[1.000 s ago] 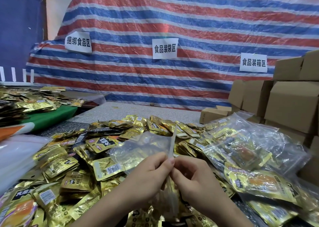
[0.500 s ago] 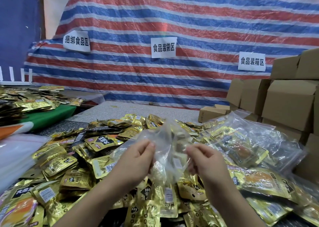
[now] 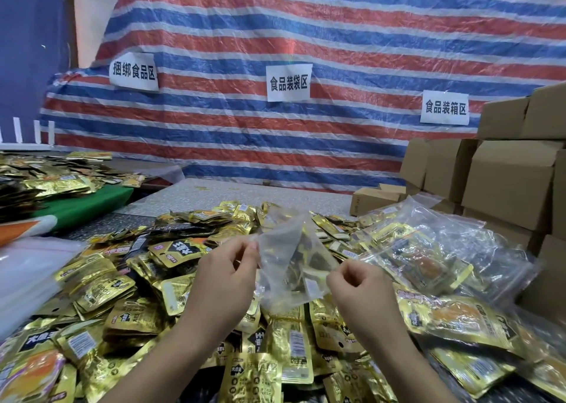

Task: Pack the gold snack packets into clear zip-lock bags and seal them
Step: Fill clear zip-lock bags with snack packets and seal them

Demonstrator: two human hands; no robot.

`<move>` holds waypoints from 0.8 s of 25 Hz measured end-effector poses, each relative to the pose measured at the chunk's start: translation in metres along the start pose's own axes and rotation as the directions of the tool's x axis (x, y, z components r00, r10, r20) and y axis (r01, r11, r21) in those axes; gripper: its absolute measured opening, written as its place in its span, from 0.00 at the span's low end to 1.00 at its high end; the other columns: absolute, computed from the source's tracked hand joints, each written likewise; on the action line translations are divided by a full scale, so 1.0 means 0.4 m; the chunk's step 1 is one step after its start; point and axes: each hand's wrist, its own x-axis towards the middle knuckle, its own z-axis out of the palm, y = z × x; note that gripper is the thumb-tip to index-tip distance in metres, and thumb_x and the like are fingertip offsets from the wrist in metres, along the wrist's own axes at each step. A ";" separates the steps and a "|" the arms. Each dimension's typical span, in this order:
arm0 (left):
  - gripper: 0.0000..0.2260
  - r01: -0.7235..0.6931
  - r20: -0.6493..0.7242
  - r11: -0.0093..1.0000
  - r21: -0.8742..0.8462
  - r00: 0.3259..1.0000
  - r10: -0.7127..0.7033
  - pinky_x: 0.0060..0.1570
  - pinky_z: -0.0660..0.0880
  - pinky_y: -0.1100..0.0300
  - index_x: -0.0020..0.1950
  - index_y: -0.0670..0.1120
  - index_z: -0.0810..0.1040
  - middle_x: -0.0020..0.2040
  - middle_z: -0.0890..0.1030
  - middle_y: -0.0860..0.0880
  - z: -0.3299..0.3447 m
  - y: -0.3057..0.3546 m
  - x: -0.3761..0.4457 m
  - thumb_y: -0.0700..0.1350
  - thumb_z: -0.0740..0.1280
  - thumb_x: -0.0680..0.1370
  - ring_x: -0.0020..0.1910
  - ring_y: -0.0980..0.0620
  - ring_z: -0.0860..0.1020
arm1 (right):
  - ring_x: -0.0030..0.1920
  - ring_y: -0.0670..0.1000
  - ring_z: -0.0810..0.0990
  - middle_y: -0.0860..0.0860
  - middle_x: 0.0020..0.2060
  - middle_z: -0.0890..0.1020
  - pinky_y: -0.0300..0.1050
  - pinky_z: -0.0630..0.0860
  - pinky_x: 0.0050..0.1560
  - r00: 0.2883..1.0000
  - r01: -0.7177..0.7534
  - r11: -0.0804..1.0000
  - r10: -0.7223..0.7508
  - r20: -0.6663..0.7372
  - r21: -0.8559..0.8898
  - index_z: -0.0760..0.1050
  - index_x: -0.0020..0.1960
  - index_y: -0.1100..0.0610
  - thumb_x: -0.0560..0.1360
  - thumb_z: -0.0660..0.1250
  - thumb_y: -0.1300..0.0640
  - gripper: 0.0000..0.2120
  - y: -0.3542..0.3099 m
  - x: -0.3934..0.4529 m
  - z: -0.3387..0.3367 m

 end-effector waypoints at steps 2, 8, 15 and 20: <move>0.15 -0.022 -0.010 1.000 0.002 1.000 0.022 0.31 0.73 0.45 0.37 0.52 0.78 0.33 0.78 0.47 0.002 -0.002 -0.003 0.50 0.59 0.83 0.30 0.43 0.76 | 0.25 0.45 0.62 0.45 0.22 0.66 0.45 0.62 0.29 0.997 0.026 0.996 -0.019 0.075 -0.090 0.65 0.28 0.56 0.72 0.65 0.59 0.15 -0.005 -0.008 0.014; 0.17 -0.003 0.096 1.000 -0.024 0.995 0.005 0.32 0.70 0.58 0.38 0.49 0.75 0.33 0.78 0.53 0.015 -0.006 -0.003 0.49 0.56 0.84 0.29 0.57 0.73 | 0.25 0.45 0.60 0.44 0.22 0.64 0.46 0.58 0.29 0.987 -0.015 0.999 0.019 0.160 -0.029 0.62 0.27 0.53 0.74 0.63 0.50 0.19 -0.019 -0.020 0.031; 0.15 -0.275 0.309 0.944 0.182 0.927 0.211 0.35 0.67 0.59 0.38 0.53 0.69 0.33 0.74 0.53 0.018 -0.010 -0.025 0.54 0.54 0.83 0.36 0.53 0.73 | 0.34 0.47 0.76 0.48 0.34 0.75 0.46 0.74 0.34 0.993 -0.053 0.998 0.051 -0.104 -0.020 0.60 0.59 0.37 0.71 0.64 0.37 0.20 -0.008 -0.021 0.032; 0.17 -0.365 0.327 0.918 0.156 0.896 0.300 0.36 0.67 0.61 0.39 0.53 0.71 0.33 0.74 0.54 0.007 -0.010 -0.021 0.60 0.51 0.80 0.37 0.54 0.73 | 0.23 0.43 0.63 0.44 0.21 0.67 0.42 0.60 0.23 0.992 0.041 0.999 -0.039 -0.117 0.014 0.76 0.50 0.44 0.75 0.63 0.65 0.16 -0.007 -0.013 0.014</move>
